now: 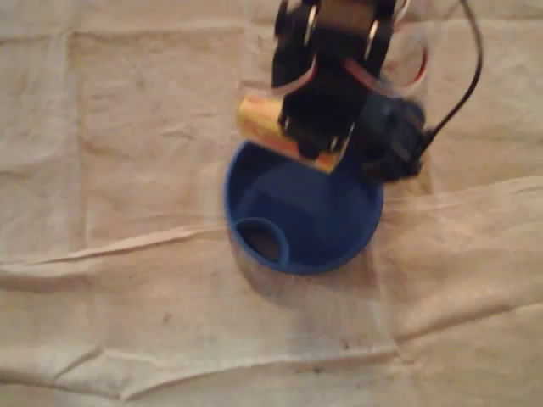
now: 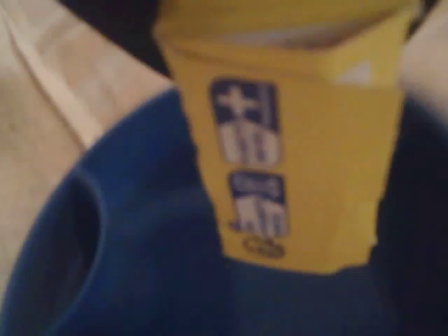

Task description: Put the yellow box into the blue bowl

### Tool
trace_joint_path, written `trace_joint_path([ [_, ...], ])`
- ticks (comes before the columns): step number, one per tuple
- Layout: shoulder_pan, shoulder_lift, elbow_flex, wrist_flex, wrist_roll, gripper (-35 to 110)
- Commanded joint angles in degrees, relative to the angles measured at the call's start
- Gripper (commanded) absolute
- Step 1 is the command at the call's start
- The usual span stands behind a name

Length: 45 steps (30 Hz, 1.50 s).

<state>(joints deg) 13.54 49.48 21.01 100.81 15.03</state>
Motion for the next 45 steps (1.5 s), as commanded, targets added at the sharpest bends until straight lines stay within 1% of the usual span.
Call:
trace_joint_path([
  [1, -2.2, -0.1, -9.3, -0.5, -0.4, 0],
  [7, -4.9, -4.3, -15.6, -0.5, -0.4, 0],
  [16, -4.0, -7.6, -16.6, -0.7, -0.5, 0],
  [21, -3.3, -7.8, -16.0, -4.7, -0.5, 0],
  [25, -1.8, -7.8, -15.9, -5.6, -0.5, 1],
  [33, -1.7, -7.9, -15.7, -1.7, -0.5, 1],
  [36, -1.7, -7.9, -15.7, -1.1, -0.5, 5],
  [41, -1.6, -7.8, -16.0, -0.7, -0.5, 19],
  [45, -0.5, -7.6, -16.5, -0.7, -0.5, 26],
])
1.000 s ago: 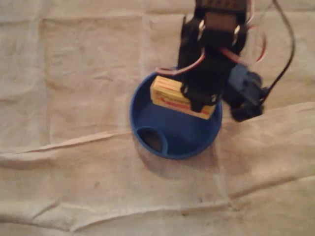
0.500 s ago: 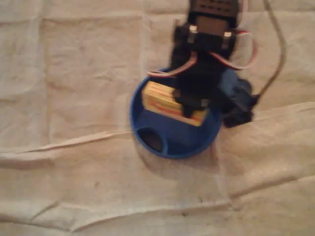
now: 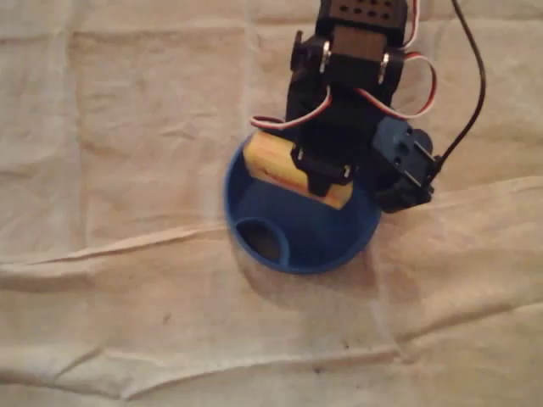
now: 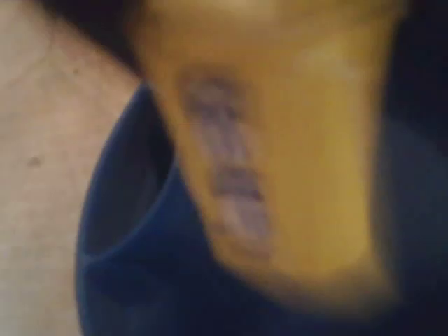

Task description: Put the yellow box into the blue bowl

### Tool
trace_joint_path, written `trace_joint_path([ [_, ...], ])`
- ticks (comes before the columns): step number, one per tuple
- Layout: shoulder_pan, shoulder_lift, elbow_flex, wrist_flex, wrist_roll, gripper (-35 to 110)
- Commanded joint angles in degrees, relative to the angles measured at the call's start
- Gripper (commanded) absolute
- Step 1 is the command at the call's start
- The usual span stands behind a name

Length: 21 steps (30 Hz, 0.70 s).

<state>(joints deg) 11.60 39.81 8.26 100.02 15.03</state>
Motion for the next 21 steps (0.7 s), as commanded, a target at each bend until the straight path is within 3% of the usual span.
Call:
trace_joint_path([
  [1, 1.7, 2.0, -3.8, 0.1, -0.5, 27],
  [11, 2.2, 7.6, -3.2, 0.7, -0.5, 25],
  [21, 1.5, 20.0, -3.3, 0.7, -0.6, -2],
])
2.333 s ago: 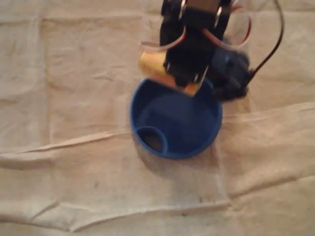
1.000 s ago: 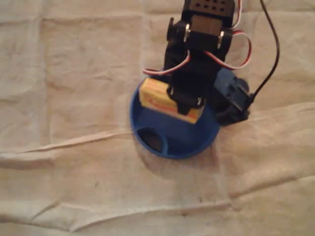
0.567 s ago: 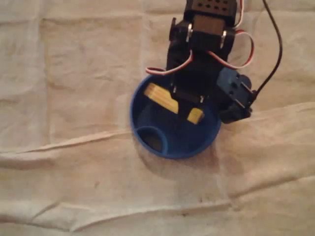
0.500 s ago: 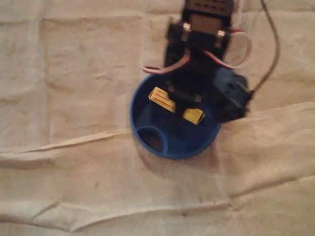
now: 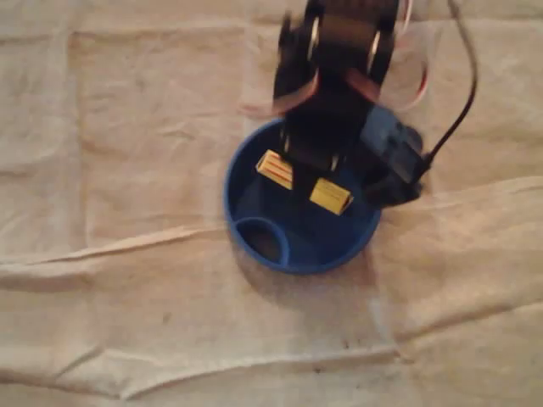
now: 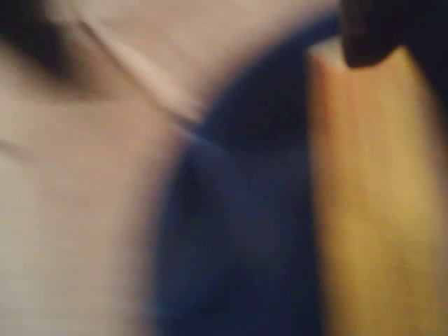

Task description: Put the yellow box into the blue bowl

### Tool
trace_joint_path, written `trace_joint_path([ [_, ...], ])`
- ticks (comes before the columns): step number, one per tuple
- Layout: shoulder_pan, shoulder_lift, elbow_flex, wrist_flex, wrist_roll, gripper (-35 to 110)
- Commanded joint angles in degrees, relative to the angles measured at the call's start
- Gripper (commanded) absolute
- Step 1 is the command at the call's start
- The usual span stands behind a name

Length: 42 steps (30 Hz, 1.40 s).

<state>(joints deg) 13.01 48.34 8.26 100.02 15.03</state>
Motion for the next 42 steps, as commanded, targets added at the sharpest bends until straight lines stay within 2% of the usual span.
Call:
trace_joint_path([
  [1, 0.1, 12.7, -3.3, 0.8, -0.6, -1],
  [25, -0.1, 48.7, -0.6, 1.1, -0.5, 0],
  [33, -0.5, 64.9, 16.0, 1.1, -0.5, 0],
  [42, -11.4, 88.2, 42.8, 0.4, -0.6, 0],
])
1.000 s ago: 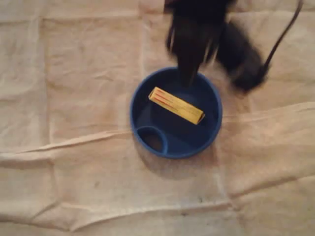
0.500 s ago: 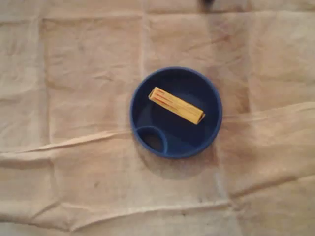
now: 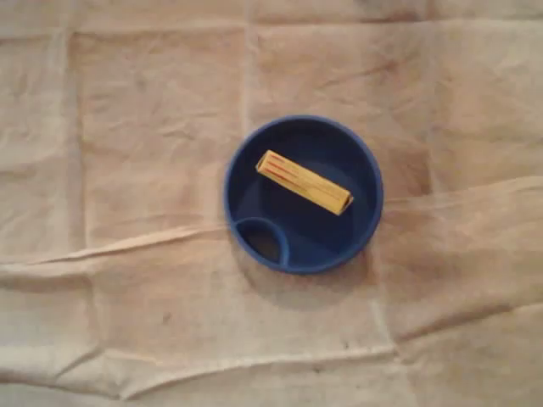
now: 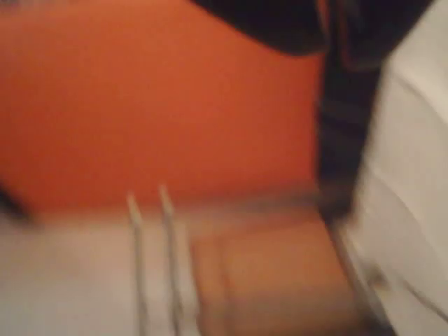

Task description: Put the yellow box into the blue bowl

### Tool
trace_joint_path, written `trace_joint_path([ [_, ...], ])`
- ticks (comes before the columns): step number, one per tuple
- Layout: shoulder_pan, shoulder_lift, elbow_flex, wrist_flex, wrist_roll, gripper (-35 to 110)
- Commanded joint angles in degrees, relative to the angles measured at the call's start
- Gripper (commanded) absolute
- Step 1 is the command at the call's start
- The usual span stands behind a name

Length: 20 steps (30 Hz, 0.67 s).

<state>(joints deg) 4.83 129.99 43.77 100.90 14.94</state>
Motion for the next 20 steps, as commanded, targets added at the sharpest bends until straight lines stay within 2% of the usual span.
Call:
trace_joint_path([
  [1, -4.0, 8.4, 9.8, -0.5, -0.5, 0],
  [9, -4.9, 21.2, 26.0, -0.3, -1.1, 0],
  [20, -5.0, 37.1, 45.5, -0.7, -10.9, 0],
])
